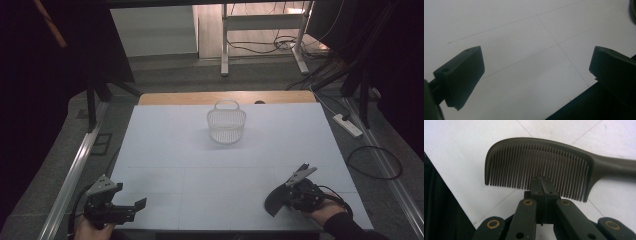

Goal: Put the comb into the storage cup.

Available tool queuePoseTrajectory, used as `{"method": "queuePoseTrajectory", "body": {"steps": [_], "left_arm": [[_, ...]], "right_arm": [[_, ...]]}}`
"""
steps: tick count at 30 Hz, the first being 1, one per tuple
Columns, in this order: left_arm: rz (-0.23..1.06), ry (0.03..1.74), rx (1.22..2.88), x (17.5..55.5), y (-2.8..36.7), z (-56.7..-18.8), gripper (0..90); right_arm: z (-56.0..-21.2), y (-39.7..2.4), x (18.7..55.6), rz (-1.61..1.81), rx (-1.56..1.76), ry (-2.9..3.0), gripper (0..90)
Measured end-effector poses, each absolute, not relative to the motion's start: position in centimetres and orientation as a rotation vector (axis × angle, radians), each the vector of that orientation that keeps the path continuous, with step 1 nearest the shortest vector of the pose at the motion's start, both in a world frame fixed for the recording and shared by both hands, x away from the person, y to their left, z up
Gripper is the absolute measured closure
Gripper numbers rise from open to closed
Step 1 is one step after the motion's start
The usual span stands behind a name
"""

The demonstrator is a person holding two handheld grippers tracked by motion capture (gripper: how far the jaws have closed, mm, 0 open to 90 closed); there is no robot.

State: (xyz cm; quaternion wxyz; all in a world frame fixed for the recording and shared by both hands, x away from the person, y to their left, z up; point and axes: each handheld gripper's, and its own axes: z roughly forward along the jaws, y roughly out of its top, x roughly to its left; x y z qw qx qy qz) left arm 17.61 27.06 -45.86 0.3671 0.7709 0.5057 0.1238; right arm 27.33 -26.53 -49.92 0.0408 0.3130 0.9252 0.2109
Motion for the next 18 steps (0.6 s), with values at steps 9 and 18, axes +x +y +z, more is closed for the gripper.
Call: {"method": "queuePoseTrajectory", "body": {"steps": [9,18], "left_arm": [[0.314,1.297,1.985,17.7,27.0,-45.9,1.0],[0.312,1.300,1.980,17.7,27.0,-45.9,1.0]], "right_arm": [[-50.1,-25.1,28.2,0.673,0.946,2.820,89.2],[-50.3,-23.5,29.7,0.703,0.952,2.797,89.3]]}}
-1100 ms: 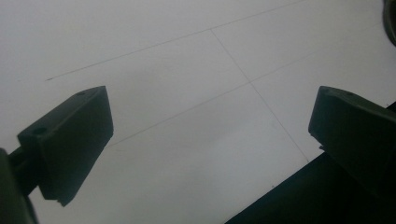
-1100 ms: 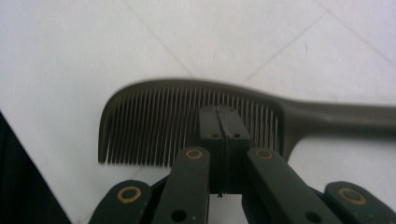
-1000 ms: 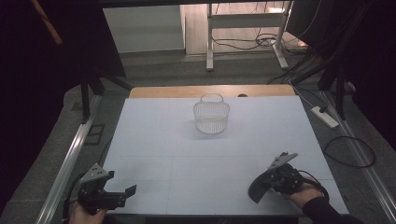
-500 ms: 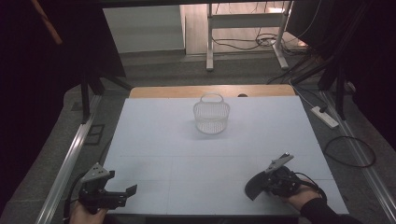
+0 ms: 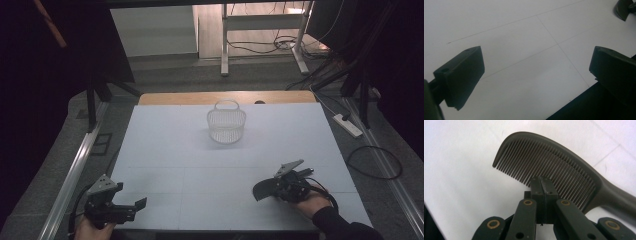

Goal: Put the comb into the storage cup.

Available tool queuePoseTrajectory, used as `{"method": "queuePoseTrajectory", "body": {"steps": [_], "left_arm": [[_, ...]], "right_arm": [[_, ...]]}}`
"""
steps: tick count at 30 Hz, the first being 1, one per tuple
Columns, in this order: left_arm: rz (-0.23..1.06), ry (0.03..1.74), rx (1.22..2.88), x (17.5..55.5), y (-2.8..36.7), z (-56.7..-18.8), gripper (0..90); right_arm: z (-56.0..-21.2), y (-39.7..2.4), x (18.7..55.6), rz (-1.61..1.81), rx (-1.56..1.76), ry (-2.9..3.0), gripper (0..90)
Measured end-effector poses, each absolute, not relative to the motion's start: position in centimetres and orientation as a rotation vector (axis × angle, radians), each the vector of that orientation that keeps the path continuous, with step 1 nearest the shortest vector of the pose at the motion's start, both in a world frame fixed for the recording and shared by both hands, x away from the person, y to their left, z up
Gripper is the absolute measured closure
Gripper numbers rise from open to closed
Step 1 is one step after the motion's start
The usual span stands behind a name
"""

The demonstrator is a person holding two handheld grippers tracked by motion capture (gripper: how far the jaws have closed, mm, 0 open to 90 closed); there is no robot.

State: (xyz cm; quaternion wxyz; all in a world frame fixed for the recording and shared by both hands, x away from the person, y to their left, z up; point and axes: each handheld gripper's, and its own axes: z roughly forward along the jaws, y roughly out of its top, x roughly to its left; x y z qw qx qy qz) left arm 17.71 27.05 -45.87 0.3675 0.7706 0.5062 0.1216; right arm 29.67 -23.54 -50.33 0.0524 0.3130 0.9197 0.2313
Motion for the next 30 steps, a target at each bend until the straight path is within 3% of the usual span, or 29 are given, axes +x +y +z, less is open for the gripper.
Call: {"method": "queuePoseTrajectory", "body": {"steps": [30], "left_arm": [[0.307,1.301,1.977,17.7,27.1,-45.9,1.0]], "right_arm": [[-50.7,-20.0,35.4,0.720,0.961,2.684,89.3]]}}
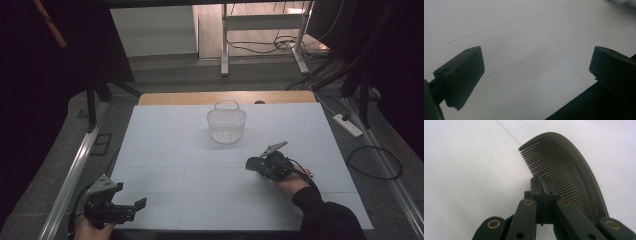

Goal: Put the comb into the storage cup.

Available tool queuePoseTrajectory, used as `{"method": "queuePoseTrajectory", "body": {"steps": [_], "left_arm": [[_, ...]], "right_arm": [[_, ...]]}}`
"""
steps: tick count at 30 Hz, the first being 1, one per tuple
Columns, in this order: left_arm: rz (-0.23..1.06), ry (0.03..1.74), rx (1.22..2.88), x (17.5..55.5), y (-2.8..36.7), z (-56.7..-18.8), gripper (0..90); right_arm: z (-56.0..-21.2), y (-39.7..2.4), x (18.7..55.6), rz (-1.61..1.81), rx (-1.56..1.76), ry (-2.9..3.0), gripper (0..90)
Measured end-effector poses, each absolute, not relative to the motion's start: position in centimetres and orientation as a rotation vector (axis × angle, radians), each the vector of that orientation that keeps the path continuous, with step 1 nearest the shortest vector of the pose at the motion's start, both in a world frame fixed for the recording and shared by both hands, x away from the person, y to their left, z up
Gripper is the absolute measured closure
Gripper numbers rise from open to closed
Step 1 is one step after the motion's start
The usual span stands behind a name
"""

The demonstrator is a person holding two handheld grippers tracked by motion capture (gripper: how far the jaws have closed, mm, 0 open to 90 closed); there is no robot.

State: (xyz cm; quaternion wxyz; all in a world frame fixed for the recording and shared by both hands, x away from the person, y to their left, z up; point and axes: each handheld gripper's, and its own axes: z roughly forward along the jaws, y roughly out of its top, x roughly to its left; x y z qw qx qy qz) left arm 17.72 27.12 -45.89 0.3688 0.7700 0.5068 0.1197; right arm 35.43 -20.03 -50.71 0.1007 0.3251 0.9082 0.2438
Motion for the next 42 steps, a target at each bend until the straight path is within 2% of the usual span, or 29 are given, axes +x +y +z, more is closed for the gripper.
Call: {"method": "queuePoseTrajectory", "body": {"steps": [11,18,24,34,37,40,42], "left_arm": [[0.304,1.300,1.974,17.7,27.2,-45.9,1.1],[0.304,1.299,1.973,17.7,27.2,-45.9,1.1],[0.302,1.300,1.970,17.7,27.2,-45.9,1.1],[0.306,1.293,1.974,17.7,27.1,-45.9,1.2],[0.316,1.284,1.969,17.6,27.2,-45.8,1.1],[0.318,1.282,1.959,17.5,27.2,-45.8,0.9],[0.320,1.278,1.957,17.5,27.3,-45.7,0.7]], "right_arm": [[-50.8,-19.4,38.2,0.708,0.989,2.625,89.3],[-50.8,-19.3,38.3,0.700,0.974,2.611,89.2],[-49.4,-19.6,37.8,0.782,1.003,2.579,87.4],[-47.3,-21.1,36.2,0.851,1.060,2.567,71.9],[-46.5,-22.0,35.6,0.859,1.067,2.548,62.7],[-46.2,-22.4,35.3,0.857,1.073,2.551,57.4],[-46.0,-23.0,35.0,0.833,1.062,2.551,49.9]]}}
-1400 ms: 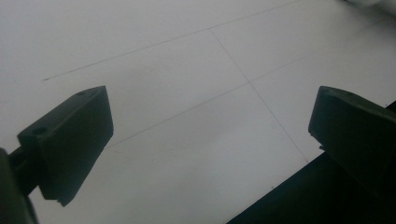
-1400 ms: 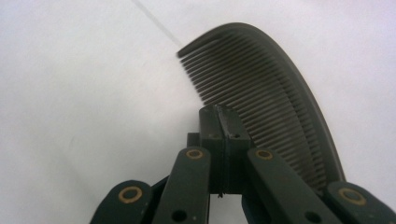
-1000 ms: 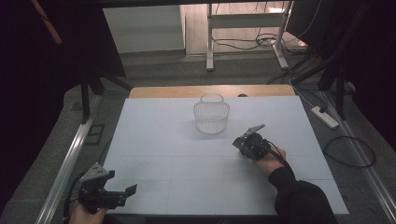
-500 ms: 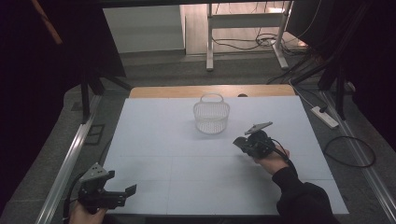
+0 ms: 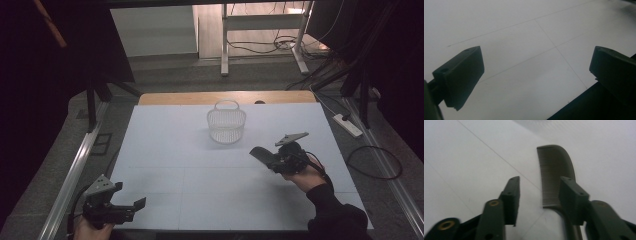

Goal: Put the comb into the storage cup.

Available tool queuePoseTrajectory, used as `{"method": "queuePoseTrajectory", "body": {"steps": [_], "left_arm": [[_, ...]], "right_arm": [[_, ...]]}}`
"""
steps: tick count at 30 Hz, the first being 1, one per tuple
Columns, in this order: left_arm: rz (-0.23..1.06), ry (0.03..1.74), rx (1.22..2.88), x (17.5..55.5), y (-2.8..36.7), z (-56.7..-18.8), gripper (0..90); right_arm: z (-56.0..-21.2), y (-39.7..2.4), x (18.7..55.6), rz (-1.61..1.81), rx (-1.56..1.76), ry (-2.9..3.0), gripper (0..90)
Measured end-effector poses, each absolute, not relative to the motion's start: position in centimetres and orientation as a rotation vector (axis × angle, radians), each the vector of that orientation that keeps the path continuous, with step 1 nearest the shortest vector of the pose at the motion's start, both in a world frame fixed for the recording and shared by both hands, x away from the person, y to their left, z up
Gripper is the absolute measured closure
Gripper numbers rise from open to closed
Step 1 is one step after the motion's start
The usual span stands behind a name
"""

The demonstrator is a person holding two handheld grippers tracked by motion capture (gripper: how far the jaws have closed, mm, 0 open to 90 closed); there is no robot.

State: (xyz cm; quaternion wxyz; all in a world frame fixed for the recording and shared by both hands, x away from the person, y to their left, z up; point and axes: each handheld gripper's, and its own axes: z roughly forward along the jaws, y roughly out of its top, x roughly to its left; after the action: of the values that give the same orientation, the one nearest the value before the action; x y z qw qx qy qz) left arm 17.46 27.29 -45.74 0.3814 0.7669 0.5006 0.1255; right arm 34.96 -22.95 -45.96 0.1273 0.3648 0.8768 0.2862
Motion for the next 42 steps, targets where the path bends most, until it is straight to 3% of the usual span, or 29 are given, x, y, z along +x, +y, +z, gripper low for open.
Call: {"method": "queuePoseTrajectory", "body": {"steps": [14,21,42], "left_arm": [[0.343,1.266,1.955,17.4,27.3,-45.8,0.5],[0.337,1.268,1.953,17.5,27.3,-45.8,0.5],[0.327,1.274,1.960,17.5,27.3,-45.9,0.7]], "right_arm": [[-45.4,-25.2,33.9,0.763,1.118,2.577,14.3],[-45.4,-26.4,33.8,0.755,1.145,2.563,3.3],[-45.2,-27.9,34.8,0.677,1.229,2.516,0.0]]}}
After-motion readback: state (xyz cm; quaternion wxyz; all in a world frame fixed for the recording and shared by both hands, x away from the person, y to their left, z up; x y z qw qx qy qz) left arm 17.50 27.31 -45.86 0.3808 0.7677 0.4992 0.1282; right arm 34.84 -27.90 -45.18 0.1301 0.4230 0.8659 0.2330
